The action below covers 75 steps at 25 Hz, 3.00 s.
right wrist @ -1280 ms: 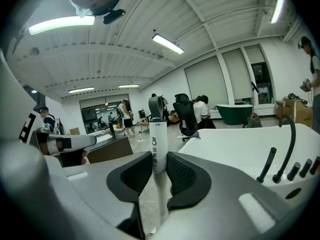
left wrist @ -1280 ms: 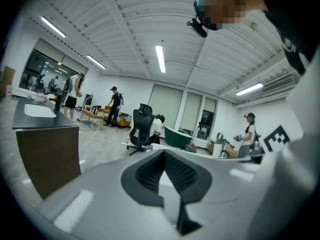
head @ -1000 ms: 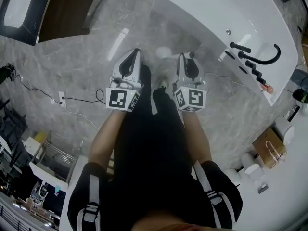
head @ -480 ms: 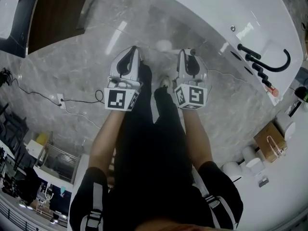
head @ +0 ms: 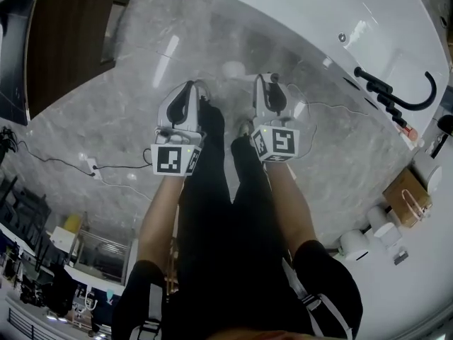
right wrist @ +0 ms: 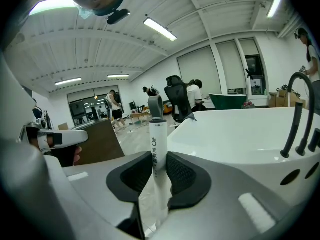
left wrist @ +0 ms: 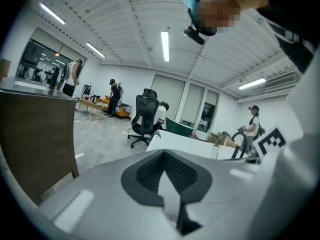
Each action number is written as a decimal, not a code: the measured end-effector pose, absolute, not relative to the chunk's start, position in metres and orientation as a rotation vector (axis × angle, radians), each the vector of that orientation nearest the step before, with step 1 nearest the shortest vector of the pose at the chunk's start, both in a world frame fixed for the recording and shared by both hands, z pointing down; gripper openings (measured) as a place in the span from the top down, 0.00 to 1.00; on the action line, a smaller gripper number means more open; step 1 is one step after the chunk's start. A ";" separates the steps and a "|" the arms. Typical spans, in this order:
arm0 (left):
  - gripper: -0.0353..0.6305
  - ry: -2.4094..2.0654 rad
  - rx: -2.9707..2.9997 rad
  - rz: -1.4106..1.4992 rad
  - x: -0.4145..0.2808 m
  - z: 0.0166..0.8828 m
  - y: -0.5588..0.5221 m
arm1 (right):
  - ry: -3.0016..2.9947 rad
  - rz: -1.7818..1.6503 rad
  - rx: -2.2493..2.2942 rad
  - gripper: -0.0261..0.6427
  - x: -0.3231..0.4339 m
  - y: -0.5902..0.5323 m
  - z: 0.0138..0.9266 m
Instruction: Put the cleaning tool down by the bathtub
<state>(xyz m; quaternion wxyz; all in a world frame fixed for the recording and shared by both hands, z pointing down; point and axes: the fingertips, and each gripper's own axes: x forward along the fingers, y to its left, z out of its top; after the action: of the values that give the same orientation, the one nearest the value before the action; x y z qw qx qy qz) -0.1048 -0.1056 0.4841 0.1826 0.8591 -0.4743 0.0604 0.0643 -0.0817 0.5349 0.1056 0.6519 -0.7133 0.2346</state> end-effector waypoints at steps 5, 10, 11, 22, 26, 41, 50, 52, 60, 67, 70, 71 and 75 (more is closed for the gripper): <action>0.94 -1.342 2.432 0.182 -0.105 0.505 -0.122 | -2.084 0.688 1.918 0.83 0.062 -0.096 0.569; 0.94 -1.334 2.457 0.191 -0.103 0.525 -0.135 | -2.061 0.695 1.914 0.83 0.061 -0.107 0.607; 0.94 -1.328 2.460 0.188 -0.101 0.529 -0.138 | -2.056 0.696 1.912 0.83 0.061 -0.109 0.614; 0.94 -1.289 2.461 0.173 -0.105 0.561 -0.167 | -1.999 0.715 1.927 0.83 0.058 -0.133 0.682; 0.94 -1.268 2.471 0.184 -0.102 0.575 -0.173 | -1.986 0.726 1.933 0.83 0.061 -0.141 0.703; 0.94 -1.206 2.470 0.221 -0.093 0.619 -0.183 | -1.896 0.766 1.947 0.83 0.073 -0.146 0.785; 0.94 -1.213 2.463 0.185 -0.095 0.629 -0.190 | -1.834 0.793 1.924 0.83 0.073 -0.145 0.824; 0.94 -1.209 2.461 0.186 -0.094 0.630 -0.192 | -1.822 0.806 1.912 0.83 0.072 -0.145 0.831; 0.94 -1.208 2.467 0.177 -0.093 0.628 -0.199 | -1.811 0.830 1.880 0.83 0.069 -0.149 0.847; 0.94 -1.214 2.450 0.173 -0.095 0.630 -0.199 | -1.806 0.845 1.884 0.83 0.074 -0.156 0.852; 0.94 -1.215 2.451 0.167 -0.094 0.631 -0.199 | -1.801 0.852 1.886 0.83 0.078 -0.161 0.855; 0.94 -1.214 2.452 0.167 -0.095 0.631 -0.198 | -1.801 0.852 1.884 0.83 0.078 -0.163 0.856; 0.94 -1.193 2.441 0.183 -0.095 0.633 -0.194 | -1.804 0.851 1.867 0.83 0.078 -0.171 0.859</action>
<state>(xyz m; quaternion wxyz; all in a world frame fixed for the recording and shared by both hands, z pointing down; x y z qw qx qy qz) -0.0952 -0.1940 0.6333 0.2076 0.8768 -0.4286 0.0656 0.0777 -0.1712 0.8592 0.2033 0.6691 -0.6465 0.3050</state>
